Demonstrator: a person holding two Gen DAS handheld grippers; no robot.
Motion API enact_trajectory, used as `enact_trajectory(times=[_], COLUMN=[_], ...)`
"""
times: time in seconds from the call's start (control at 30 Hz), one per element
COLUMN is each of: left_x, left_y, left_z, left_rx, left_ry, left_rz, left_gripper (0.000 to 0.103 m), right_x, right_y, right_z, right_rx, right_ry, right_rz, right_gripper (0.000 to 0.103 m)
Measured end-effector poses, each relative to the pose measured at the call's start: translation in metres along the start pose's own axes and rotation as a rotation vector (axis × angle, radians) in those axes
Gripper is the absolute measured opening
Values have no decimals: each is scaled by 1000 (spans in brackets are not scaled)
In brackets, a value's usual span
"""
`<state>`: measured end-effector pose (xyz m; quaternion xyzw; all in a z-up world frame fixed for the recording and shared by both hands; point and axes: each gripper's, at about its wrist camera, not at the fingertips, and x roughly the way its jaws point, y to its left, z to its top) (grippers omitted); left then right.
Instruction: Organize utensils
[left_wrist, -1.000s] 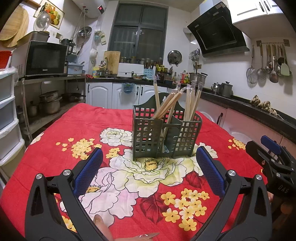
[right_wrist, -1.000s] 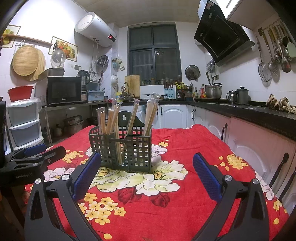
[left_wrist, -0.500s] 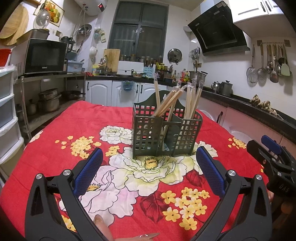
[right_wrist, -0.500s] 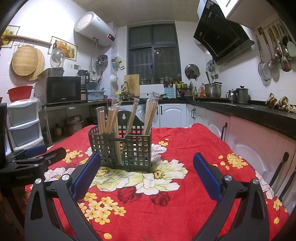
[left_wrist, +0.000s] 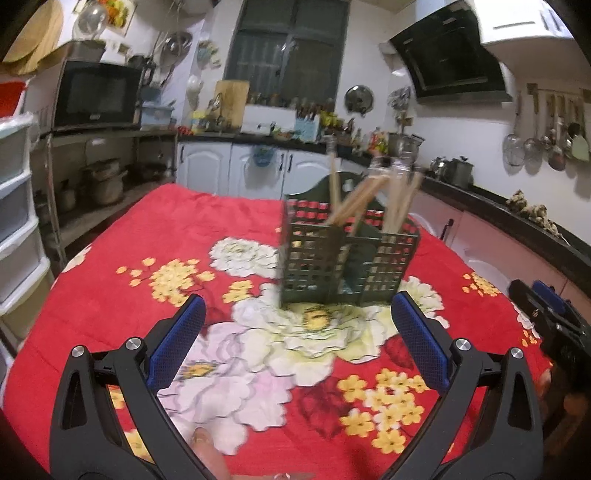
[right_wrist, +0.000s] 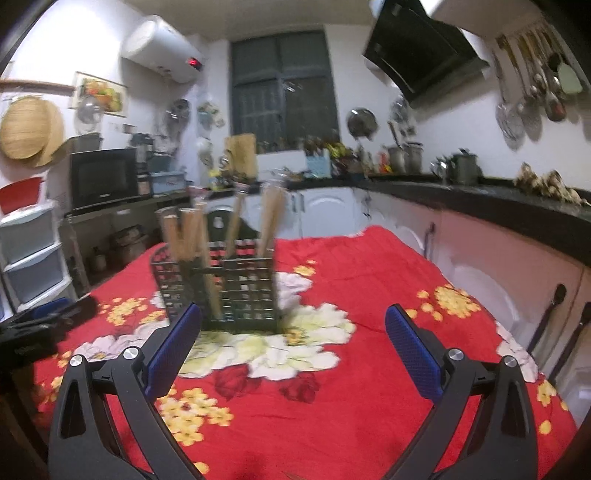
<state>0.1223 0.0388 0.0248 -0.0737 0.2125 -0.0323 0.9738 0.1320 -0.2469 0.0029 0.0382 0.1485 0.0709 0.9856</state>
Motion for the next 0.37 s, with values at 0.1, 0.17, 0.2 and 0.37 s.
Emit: enact_trajectory(times=[0.1,0.17,0.2,0.37], left_x=[4,23,39,117], left_y=[32,57,73,138], left_z=[21,37,44,51], left_rx=[-18,-20,-27,-71], left_ry=[27,106,170,344], left_rz=[68,162,218,404], left_gripper=[93,93,93,93], right_x=[21,52,67,139], right_y=[-27,-46,-55,-98], right_z=[14,19,19,2], right_rx=[44,45,48,92], right_ry=[97,235,300,534], right_rz=[-57,-117,-147,-301], right_gripper=[97,97,97,97])
